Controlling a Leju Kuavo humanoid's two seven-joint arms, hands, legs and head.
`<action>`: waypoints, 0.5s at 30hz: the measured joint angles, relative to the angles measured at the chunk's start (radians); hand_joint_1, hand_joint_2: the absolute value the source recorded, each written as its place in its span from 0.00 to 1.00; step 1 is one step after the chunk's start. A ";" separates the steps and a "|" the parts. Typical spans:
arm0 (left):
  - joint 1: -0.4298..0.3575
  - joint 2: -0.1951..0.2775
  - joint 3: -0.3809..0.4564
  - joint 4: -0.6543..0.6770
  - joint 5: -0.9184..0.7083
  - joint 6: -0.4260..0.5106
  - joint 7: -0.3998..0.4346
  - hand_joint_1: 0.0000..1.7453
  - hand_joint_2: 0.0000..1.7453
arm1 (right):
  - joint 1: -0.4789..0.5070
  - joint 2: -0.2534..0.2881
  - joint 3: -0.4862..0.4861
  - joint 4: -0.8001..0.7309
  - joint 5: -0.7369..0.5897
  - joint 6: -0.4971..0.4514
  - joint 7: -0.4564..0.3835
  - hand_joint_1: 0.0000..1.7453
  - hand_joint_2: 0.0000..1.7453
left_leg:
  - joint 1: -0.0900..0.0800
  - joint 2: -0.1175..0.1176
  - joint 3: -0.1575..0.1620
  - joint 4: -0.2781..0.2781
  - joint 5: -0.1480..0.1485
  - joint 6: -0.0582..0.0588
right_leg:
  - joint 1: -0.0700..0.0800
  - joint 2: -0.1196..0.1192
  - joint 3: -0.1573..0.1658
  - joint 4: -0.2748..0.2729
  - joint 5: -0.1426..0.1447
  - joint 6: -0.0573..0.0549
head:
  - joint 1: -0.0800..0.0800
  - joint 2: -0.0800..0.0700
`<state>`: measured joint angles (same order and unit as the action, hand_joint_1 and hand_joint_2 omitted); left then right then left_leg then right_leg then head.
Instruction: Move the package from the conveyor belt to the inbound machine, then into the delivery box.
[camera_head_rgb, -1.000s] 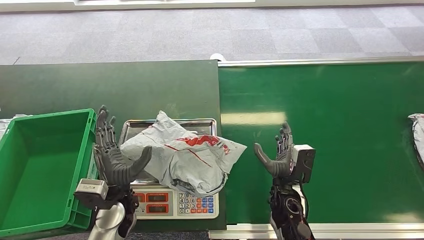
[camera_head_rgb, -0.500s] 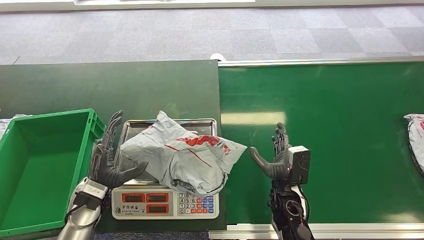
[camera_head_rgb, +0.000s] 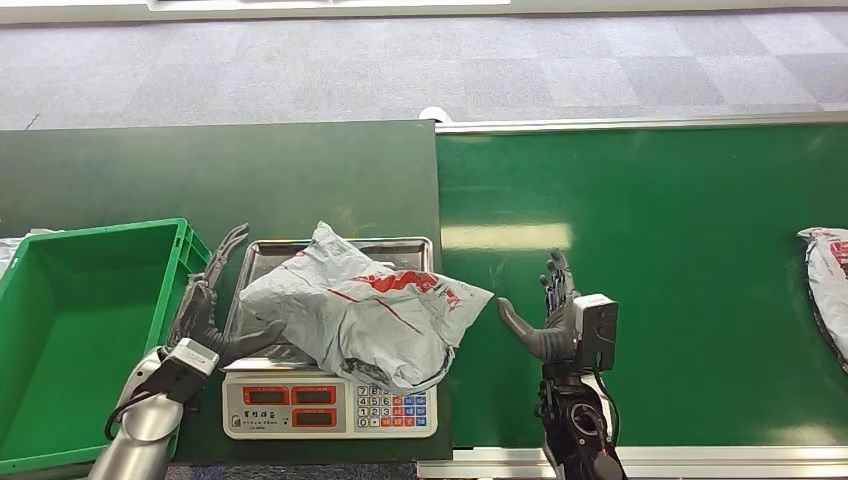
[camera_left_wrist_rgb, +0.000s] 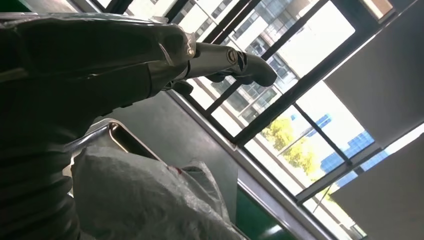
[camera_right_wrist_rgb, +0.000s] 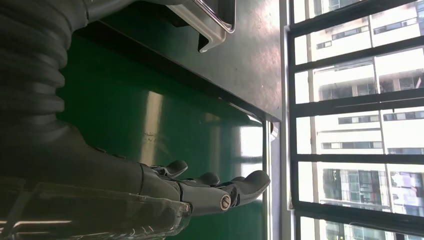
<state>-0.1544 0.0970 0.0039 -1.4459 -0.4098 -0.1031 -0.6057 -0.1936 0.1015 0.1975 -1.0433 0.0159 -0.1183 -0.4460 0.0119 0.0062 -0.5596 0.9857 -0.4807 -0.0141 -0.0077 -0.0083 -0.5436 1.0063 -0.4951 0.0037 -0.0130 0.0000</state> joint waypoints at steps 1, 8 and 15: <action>-0.004 0.007 0.003 0.006 -0.015 -0.026 0.008 0.00 1.00 | -0.001 0.000 0.000 0.000 0.003 0.001 0.001 0.00 1.00 | 0.000 0.000 0.000 0.000 0.000 0.000 | 0.000 0.000 0.000 0.000 0.000 0.000 | 0.000 0.000; -0.052 0.069 0.018 0.049 -0.104 -0.127 0.056 0.00 1.00 | -0.011 0.000 0.001 0.000 0.025 0.001 0.014 0.00 1.00 | 0.001 0.000 0.000 0.000 0.000 0.000 | 0.001 0.000 0.000 0.000 0.000 0.000 | 0.000 0.000; -0.203 0.152 -0.067 0.136 -0.155 -0.343 0.112 0.00 1.00 | -0.012 0.006 0.003 0.000 0.082 -0.013 0.038 0.00 1.00 | 0.001 0.000 0.001 0.000 0.001 -0.001 | 0.001 0.000 0.000 0.000 0.000 0.000 | 0.000 0.000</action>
<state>-0.3574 0.2487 -0.0631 -1.3102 -0.5647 -0.4458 -0.4933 -0.2055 0.1074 0.2004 -1.0430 0.0975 -0.1316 -0.4076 0.0127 0.0059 -0.5591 0.9857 -0.4798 -0.0152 -0.0071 -0.0083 -0.5437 1.0064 -0.4950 0.0035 -0.0130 0.0000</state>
